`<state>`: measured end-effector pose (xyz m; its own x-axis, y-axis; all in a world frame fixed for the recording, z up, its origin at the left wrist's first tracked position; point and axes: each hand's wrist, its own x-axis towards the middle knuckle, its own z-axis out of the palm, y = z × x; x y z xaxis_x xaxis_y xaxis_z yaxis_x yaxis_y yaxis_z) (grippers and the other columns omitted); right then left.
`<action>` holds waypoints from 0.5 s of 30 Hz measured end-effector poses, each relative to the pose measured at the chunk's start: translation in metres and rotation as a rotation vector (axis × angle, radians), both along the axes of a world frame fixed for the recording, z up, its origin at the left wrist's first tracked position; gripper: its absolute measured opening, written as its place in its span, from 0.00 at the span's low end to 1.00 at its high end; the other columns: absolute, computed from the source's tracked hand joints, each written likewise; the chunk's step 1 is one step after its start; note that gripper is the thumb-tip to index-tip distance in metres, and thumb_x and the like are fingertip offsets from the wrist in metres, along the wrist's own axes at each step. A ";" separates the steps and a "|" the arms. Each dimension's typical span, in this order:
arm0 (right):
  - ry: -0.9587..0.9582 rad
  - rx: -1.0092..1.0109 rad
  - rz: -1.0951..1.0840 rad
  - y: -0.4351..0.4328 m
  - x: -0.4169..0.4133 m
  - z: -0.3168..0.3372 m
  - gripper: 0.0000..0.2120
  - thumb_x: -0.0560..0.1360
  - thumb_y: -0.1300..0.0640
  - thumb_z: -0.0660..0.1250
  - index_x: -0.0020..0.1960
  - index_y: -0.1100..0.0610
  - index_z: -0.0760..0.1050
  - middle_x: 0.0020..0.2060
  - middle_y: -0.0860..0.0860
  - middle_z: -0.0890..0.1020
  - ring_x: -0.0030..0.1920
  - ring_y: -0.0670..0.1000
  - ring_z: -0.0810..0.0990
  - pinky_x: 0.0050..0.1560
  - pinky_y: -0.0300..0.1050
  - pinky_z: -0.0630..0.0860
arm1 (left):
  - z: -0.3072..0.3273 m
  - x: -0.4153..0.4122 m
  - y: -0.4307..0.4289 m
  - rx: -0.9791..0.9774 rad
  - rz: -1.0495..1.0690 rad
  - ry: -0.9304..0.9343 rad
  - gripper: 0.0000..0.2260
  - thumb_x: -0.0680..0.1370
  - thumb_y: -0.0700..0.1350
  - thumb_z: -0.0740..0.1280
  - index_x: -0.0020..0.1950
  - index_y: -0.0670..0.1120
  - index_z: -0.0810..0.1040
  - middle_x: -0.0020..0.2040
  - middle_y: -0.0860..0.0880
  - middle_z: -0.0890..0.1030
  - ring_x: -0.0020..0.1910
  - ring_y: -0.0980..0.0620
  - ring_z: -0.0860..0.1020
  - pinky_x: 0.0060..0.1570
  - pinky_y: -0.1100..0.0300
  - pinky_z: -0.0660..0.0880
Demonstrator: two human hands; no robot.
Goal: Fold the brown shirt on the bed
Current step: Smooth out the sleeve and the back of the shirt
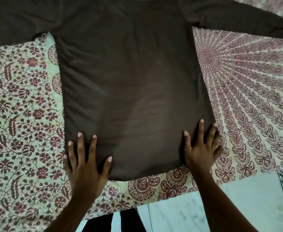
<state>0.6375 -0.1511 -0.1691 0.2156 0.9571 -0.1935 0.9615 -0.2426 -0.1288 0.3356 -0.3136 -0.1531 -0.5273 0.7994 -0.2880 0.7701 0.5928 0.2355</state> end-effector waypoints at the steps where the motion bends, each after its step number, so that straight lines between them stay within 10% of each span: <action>1: 0.002 0.001 -0.035 0.003 -0.004 0.004 0.39 0.78 0.25 0.44 0.84 0.41 0.47 0.84 0.56 0.47 0.83 0.62 0.45 0.78 0.72 0.47 | 0.005 0.003 0.002 0.013 0.043 -0.011 0.38 0.76 0.68 0.58 0.83 0.55 0.58 0.86 0.48 0.47 0.84 0.39 0.49 0.76 0.31 0.54; 8: 0.029 0.199 0.389 0.094 -0.089 0.010 0.36 0.80 0.30 0.55 0.84 0.42 0.53 0.84 0.55 0.46 0.84 0.61 0.43 0.79 0.67 0.47 | 0.004 -0.032 0.098 0.170 -0.163 0.152 0.35 0.79 0.65 0.58 0.84 0.53 0.56 0.86 0.47 0.46 0.84 0.40 0.49 0.78 0.35 0.53; 15: 0.120 -0.048 0.643 0.194 -0.146 -0.008 0.32 0.79 0.27 0.50 0.81 0.31 0.50 0.85 0.47 0.45 0.84 0.57 0.41 0.80 0.65 0.45 | -0.029 -0.070 0.146 0.172 -0.156 0.158 0.36 0.79 0.70 0.53 0.84 0.57 0.53 0.86 0.48 0.47 0.84 0.41 0.49 0.79 0.36 0.52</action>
<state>0.4915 0.0431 -0.1768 -0.4224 0.8778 -0.2260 0.8964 0.3676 -0.2476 0.2654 -0.1680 -0.1817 -0.4216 0.9044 -0.0652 0.8842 0.4260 0.1916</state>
